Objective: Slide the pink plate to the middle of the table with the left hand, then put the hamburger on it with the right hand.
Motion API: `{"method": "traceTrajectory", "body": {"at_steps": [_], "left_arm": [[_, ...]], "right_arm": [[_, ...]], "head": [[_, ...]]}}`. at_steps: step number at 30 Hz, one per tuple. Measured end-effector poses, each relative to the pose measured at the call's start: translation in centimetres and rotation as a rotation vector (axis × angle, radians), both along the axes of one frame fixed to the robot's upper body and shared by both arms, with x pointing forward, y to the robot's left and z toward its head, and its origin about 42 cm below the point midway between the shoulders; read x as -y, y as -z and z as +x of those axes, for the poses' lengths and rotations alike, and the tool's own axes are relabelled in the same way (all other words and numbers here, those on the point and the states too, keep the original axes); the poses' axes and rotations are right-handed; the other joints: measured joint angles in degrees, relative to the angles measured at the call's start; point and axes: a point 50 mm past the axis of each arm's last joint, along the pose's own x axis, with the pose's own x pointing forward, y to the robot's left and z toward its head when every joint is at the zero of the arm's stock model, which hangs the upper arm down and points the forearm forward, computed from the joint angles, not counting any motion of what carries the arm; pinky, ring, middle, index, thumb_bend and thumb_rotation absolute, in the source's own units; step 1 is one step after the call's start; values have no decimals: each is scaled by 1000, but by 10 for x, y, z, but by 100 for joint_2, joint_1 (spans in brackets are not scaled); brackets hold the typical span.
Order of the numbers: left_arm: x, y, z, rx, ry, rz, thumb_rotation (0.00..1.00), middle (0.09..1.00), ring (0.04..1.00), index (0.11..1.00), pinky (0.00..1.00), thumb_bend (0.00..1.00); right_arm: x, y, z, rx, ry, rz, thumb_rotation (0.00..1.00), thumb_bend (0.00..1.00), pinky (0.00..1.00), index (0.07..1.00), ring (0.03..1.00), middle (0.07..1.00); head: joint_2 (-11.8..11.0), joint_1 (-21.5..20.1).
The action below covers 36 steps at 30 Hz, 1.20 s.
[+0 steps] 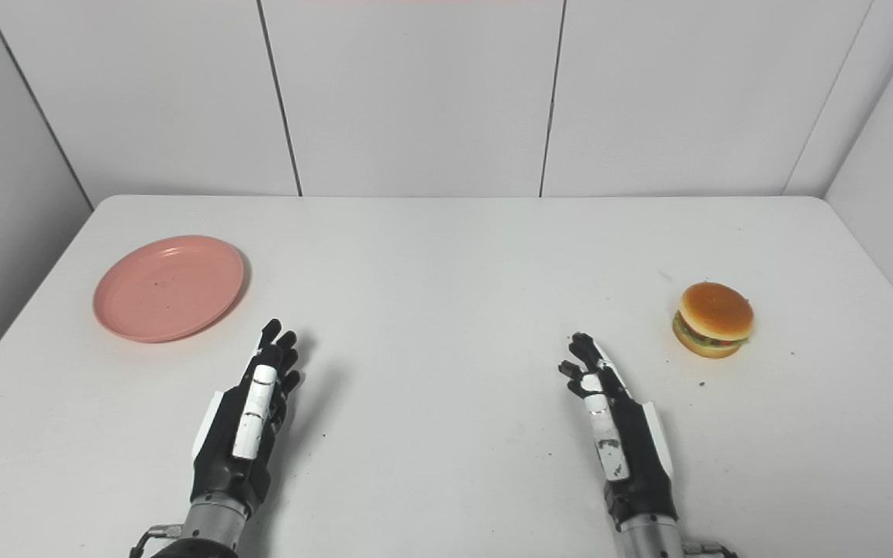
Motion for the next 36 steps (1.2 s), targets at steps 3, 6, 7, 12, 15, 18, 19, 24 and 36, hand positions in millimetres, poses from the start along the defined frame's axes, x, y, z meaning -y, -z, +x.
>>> {"method": "traceTrajectory", "body": {"at_steps": [3,6,7,12,15,18,19,24,36], "left_arm": [[0,0,0,0,0,0,886,981,1000,1000,1000,724],[0,0,0,0,0,0,884,982,1000,1000,1000,723],[0,0,0,0,0,0,883,983,1000,1000,1000,725],[0,0,0,-3,0,0,882,982,1000,1000,1000,732],[0,0,0,-7,1,0,882,981,1000,1000,1000,728],[0,0,0,-7,1,0,883,983,1000,1000,1000,731],[0,0,0,-7,1,0,883,984,1000,1000,1000,734],[0,1,0,-8,1,-1,879,983,1000,1000,1000,737],[0,1,0,-9,2,-1,878,985,1000,1000,1000,742]], "right_arm": [[0,0,0,0,0,0,1000,861,893,891,849,903],[0,0,0,-1,-3,-1,1000,856,891,892,846,901],[0,0,0,-1,-5,-2,1000,853,893,893,847,901],[0,0,0,-2,-8,-4,1000,850,887,892,843,898],[0,0,0,-3,-9,-5,1000,854,885,891,844,895],[-1,0,0,-4,-10,-7,1000,858,887,891,849,894],[-1,0,0,-5,-10,-8,1000,859,883,891,851,894],[-1,-1,0,-7,-12,-9,1000,862,886,892,856,897],[-1,-1,0,-12,-13,-10,1000,862,868,898,854,902]], "head": [[0,0],[0,0],[0,0],[9,-9],[9,-9],[9,-9],[9,-9],[18,-18],[26,-18]]}}
